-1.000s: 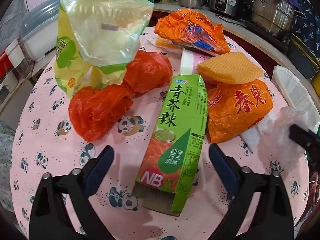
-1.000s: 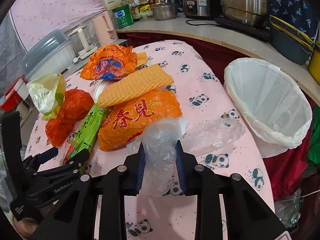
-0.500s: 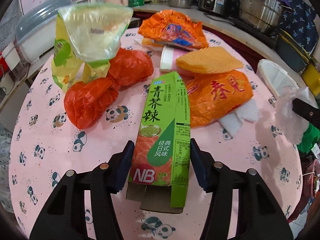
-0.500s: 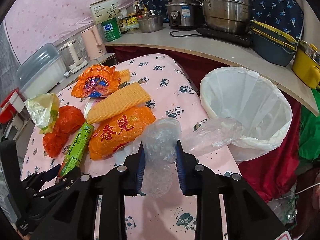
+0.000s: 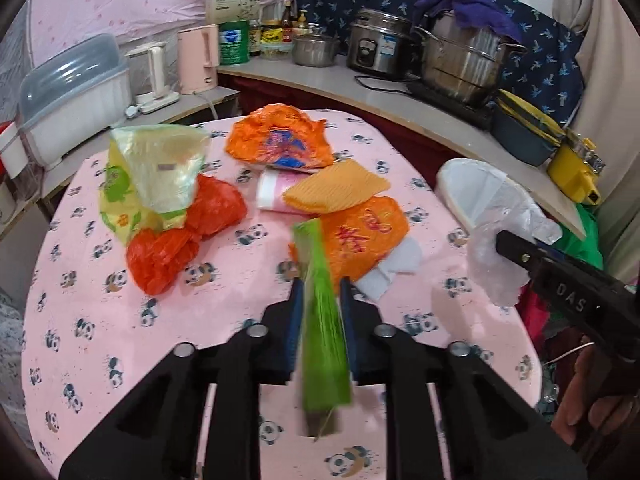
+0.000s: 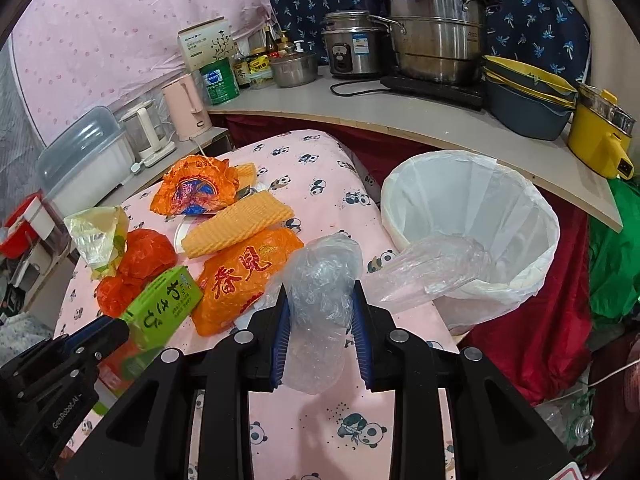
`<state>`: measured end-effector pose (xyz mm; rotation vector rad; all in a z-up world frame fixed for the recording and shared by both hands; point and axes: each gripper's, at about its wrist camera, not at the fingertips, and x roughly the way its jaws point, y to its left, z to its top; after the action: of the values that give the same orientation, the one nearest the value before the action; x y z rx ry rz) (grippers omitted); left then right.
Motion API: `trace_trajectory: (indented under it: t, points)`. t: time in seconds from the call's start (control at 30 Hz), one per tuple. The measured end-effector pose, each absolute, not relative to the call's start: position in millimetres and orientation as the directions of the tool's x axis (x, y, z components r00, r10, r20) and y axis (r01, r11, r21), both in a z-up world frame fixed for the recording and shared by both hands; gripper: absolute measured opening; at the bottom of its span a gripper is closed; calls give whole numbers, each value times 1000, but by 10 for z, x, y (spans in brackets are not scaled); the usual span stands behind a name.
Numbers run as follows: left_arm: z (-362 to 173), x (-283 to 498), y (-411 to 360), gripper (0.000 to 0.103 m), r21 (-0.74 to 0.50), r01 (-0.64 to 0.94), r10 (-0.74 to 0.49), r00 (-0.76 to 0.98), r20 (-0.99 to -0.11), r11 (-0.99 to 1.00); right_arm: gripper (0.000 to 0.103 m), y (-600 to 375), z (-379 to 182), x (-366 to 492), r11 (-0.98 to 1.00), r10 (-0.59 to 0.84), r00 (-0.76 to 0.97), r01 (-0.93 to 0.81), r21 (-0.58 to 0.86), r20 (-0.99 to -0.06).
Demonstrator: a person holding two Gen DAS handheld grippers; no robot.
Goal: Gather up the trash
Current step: 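Carry the clear bag and green box over the white trash bin with both tools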
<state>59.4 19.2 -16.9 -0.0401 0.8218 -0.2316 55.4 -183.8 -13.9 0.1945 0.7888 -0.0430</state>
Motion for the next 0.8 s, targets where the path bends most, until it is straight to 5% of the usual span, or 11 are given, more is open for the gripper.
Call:
trace_trajectory:
  t: [0.1, 0.37, 0.43, 0.5, 0.8]
  points:
    - [-196, 639, 101, 5, -119, 205, -226, 646, -730, 971, 27, -1941, -122, 545, 976, 24, 707, 137, 170, -707]
    - [-212, 634, 51, 5, -147, 218, -254, 622, -741, 965, 27, -2135, -88, 489, 967, 2, 717, 176, 184, -697]
    - [-266, 622, 89, 18, -158, 193, -245, 610, -753, 968, 27, -2154, -109, 480, 965, -1, 715, 184, 187, -700]
    - [-346, 625, 142, 66, -181, 156, -239, 593, -769, 971, 27, -2165, -146, 479, 964, -4, 709, 189, 185, -705]
    - [-703, 767, 74, 77, -230, 48, -223, 495, -840, 972, 27, -2231, -267, 514, 960, 8, 694, 195, 199, -720]
